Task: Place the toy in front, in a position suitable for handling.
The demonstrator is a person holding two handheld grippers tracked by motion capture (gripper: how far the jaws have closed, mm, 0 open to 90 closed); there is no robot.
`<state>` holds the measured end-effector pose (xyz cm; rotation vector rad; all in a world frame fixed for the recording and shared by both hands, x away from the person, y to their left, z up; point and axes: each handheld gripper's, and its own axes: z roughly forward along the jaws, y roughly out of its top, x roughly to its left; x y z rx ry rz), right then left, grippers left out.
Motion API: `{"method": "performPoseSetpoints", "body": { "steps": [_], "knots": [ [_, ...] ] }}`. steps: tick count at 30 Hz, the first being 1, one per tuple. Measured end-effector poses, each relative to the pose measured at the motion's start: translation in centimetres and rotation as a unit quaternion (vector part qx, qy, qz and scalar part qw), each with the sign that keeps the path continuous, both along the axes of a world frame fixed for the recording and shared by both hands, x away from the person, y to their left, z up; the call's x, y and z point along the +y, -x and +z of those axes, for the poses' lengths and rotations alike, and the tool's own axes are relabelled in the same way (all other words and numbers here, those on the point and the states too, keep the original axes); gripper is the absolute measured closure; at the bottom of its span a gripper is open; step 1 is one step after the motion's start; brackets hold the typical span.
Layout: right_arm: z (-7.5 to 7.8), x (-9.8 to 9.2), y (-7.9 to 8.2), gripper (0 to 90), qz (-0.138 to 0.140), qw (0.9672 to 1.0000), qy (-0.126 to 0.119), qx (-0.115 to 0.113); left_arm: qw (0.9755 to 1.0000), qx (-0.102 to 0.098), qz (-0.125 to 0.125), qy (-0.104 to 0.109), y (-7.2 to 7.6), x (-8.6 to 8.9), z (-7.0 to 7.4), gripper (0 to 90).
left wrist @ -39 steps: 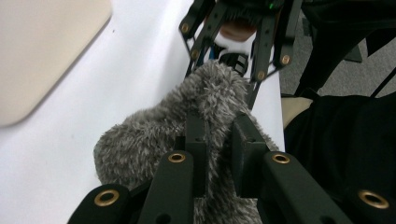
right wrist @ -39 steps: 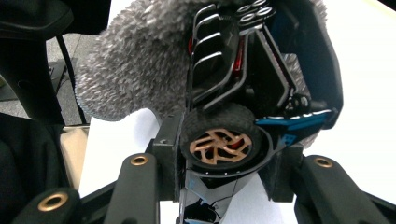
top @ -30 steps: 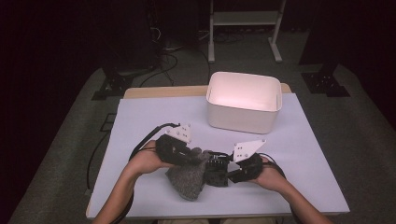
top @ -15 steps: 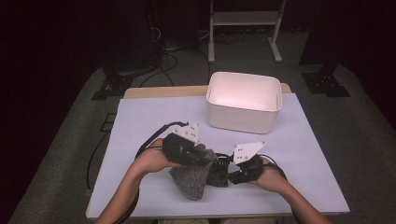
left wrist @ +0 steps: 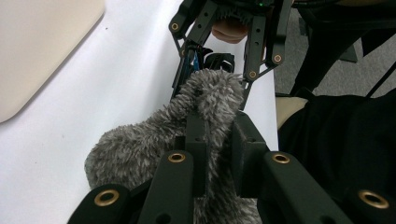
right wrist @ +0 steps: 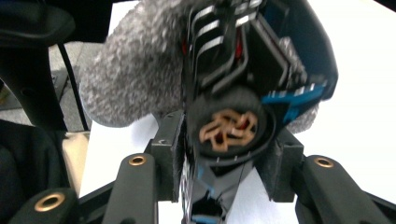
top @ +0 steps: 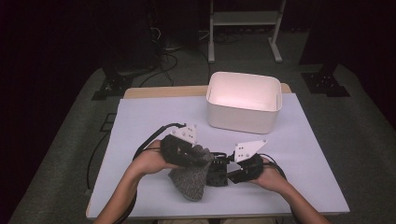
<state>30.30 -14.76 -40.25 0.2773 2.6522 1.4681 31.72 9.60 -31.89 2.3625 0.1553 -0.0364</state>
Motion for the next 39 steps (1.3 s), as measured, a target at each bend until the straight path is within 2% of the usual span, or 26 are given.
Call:
{"method": "performPoseSetpoints", "body": {
  "steps": [6, 11, 13, 16, 22, 27, 34, 39],
  "knots": [
    [0.1, 0.0, 0.1, 55.6, 0.002, 1.0, 0.001, -0.008, 0.9999, -0.009, -0.003, -0.005, 0.1, -0.2, 0.2, 79.3],
    [-0.2, -0.1, 0.2, 55.7, -0.005, 0.9999, -0.007, -0.009, 0.9997, -0.019, -0.011, -0.004, 0.4, -0.9, 1.2, 79.3],
    [-0.3, 0.0, 0.3, 55.8, -0.005, 0.9999, -0.009, -0.01, 0.9995, -0.024, -0.017, -0.011, 0.5, -1.6, 1.7, 79.3],
    [-0.3, 0.2, 0.5, 55.8, -0.003, 0.9998, -0.011, -0.019, 0.9984, -0.033, -0.031, -0.033, 0.4, -3.0, 2.0, 79.4],
    [-0.5, -0.3, 1.0, 55.7, -0.009, 0.9995, -0.016, -0.027, 0.9975, -0.03, -0.052, -0.038, 0.4, -5.0, 2.2, 79.4],
    [-0.6, -0.7, 1.2, 55.7, -0.012, 0.9992, -0.02, -0.033, 0.9962, -0.036, -0.064, -0.047, 0.7, -6.4, 2.4, 79.4],
    [-0.8, -1.2, 1.2, 56.0, -0.017, 0.9991, -0.03, -0.023, 0.9971, -0.034, -0.057, -0.037, 0.6, -5.5, 2.3, 79.3],
    [-0.6, -1.0, 1.2, 56.0, -0.015, 0.9993, -0.025, -0.025, 0.998, -0.034, -0.047, -0.026, 0.7, -4.2, 2.4, 78.7]
  ]
}}
